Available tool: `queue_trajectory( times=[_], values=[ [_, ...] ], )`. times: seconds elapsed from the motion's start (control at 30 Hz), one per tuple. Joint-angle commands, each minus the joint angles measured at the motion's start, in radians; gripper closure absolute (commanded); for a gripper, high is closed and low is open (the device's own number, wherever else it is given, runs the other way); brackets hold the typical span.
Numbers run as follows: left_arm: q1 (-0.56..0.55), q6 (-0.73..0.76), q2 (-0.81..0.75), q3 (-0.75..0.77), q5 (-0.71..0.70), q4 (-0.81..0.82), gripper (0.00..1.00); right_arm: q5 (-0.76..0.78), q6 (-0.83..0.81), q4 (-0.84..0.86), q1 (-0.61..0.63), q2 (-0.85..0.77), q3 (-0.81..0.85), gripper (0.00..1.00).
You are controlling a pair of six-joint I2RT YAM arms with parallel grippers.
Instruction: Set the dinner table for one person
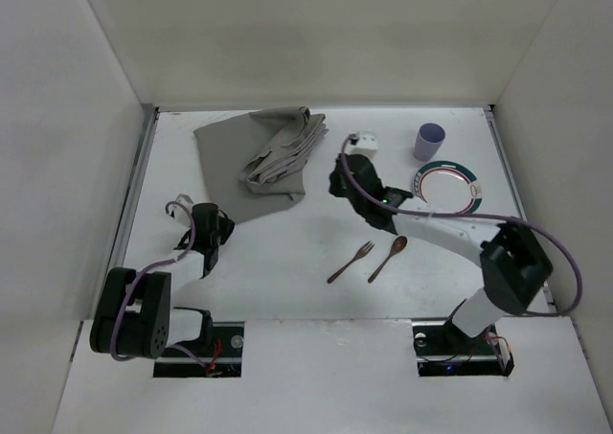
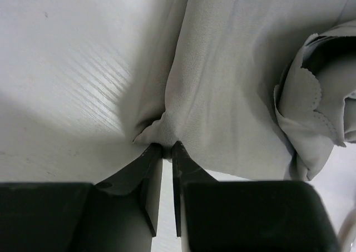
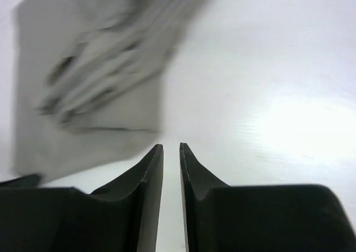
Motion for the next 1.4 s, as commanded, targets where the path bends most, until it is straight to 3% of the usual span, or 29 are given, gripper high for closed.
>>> queue_trajectory(
  times=[0.0,0.1,0.23,0.3,0.47,0.7,0.77,0.8,0.9,0.93,1.07,1.37],
  values=[
    [0.018,0.017,-0.063,-0.017,-0.074,0.007,0.93,0.015,0.085,0.072,-0.077,-0.122,-0.216,0.76],
    [0.018,0.031,-0.072,-0.023,-0.092,-0.002,0.93,-0.027,0.072,0.078,-0.089,-0.132,-0.241,0.69],
    [0.009,0.026,-0.072,-0.028,-0.083,-0.004,0.90,-0.102,-0.006,0.092,-0.013,0.006,-0.058,0.29],
    [0.001,0.023,-0.086,-0.036,-0.083,-0.008,0.90,-0.125,-0.025,0.093,0.023,0.101,0.062,0.19],
    [-0.014,0.019,-0.117,-0.056,-0.080,-0.014,0.89,-0.124,-0.017,0.045,0.050,0.366,0.357,0.12],
    [-0.009,0.028,-0.137,-0.083,-0.050,-0.002,0.89,-0.107,0.038,-0.181,0.050,0.650,0.725,0.09],
    [-0.014,0.026,-0.135,-0.083,-0.049,0.006,0.89,-0.104,0.035,-0.241,0.050,0.718,0.826,0.14],
    [-0.015,0.026,-0.135,-0.083,-0.049,0.009,0.90,-0.105,0.032,-0.268,0.050,0.747,0.875,0.25],
    [-0.003,0.022,-0.147,-0.088,-0.051,0.009,0.91,-0.068,0.038,-0.310,0.050,0.770,0.929,0.77],
    [0.001,0.019,-0.155,-0.091,-0.056,0.006,0.92,-0.045,0.030,-0.304,0.050,0.753,0.914,0.84],
    [0.035,0.020,-0.196,-0.103,-0.066,-0.007,0.98,0.030,-0.029,-0.224,0.020,0.612,0.743,0.91],
    [0.133,0.017,-0.253,-0.117,-0.051,-0.045,1.00,0.025,-0.047,-0.042,-0.178,0.160,0.079,0.84]
  ],
)
